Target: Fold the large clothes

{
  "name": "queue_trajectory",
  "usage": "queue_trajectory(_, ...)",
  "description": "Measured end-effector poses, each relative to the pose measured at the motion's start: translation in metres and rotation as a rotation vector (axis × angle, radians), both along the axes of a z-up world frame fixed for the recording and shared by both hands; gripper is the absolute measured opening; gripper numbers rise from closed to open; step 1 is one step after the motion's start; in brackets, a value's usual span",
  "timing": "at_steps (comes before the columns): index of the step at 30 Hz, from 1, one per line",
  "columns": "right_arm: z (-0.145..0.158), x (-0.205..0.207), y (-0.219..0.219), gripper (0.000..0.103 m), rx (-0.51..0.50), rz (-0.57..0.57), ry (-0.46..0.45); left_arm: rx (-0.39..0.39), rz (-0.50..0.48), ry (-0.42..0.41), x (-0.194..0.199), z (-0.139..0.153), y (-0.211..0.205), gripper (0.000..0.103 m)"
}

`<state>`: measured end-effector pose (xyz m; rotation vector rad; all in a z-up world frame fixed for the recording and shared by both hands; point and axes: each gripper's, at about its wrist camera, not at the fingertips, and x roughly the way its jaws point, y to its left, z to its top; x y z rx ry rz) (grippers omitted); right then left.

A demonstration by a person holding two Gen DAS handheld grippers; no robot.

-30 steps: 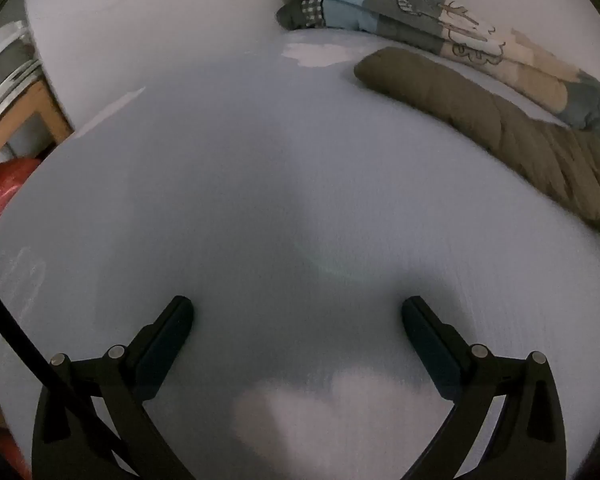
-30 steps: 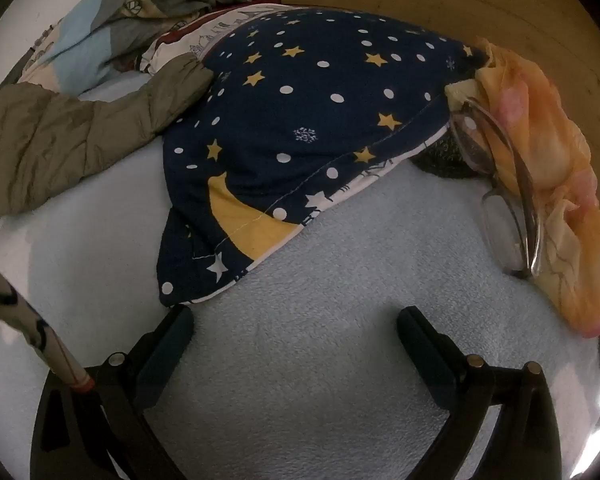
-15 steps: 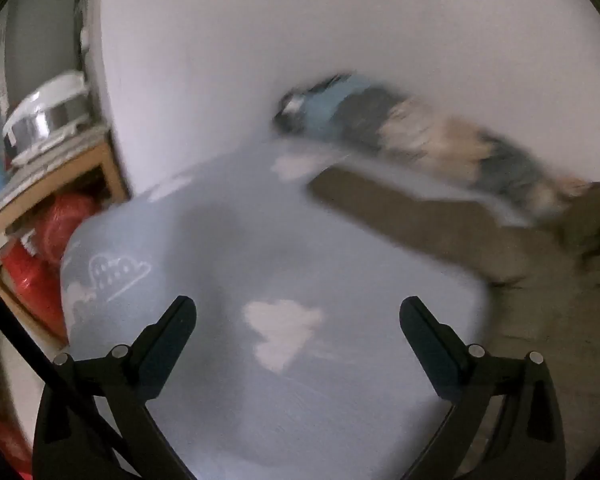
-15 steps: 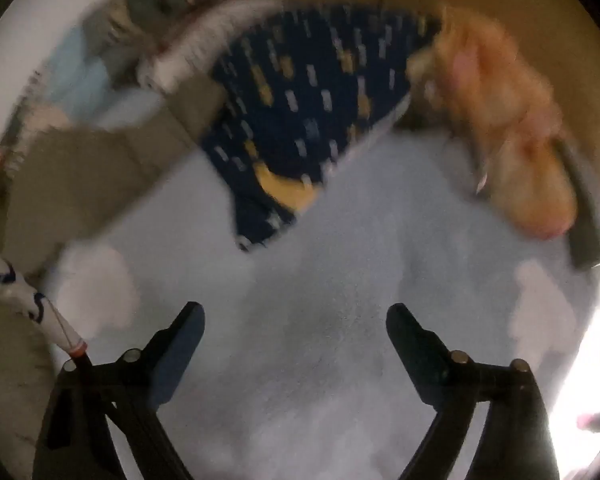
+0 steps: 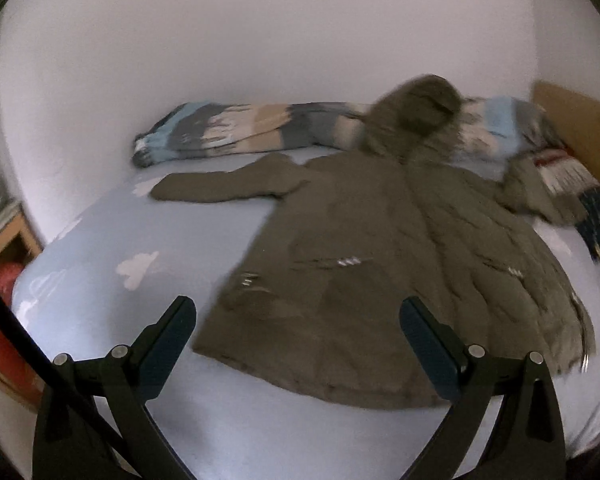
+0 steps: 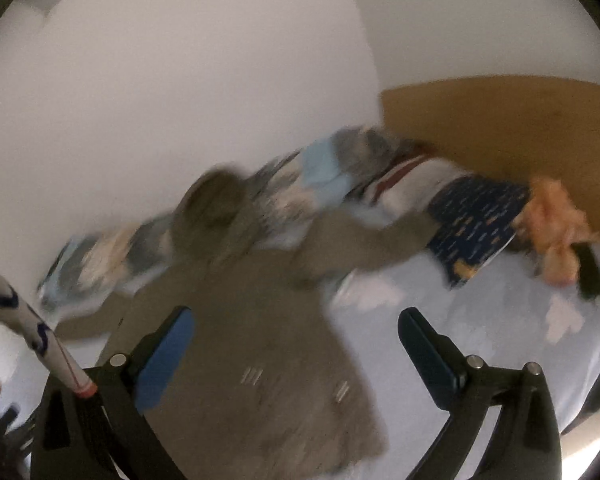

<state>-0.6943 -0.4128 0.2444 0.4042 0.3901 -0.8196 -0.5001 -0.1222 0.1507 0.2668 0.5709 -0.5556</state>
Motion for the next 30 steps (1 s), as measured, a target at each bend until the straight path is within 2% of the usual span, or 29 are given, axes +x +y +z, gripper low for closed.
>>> queue_trajectory(3,-0.024,0.026,0.035,0.103,0.019,0.138,0.064,0.037,-0.043,-0.058,-0.012,0.005,-0.010,0.102)
queue_trajectory(6,-0.038,0.032,0.051,0.103,-0.014,0.173,0.097,0.042,-0.063,-0.085,-0.019,0.006,-0.017,0.102)
queue_trajectory(12,-0.045,0.047,0.051,0.103,0.010,0.197,0.128,0.055,-0.036,-0.063,-0.002,0.005,-0.030,0.102)
queue_trajectory(17,-0.049,0.055,0.057,0.103,-0.025,0.222,0.174,0.062,0.000,-0.042,0.010,-0.002,-0.034,0.102)
queue_trajectory(30,-0.057,0.072,0.064,0.103,-0.026,0.278,0.214,0.064,0.033,-0.025,0.023,-0.006,-0.038,0.102)
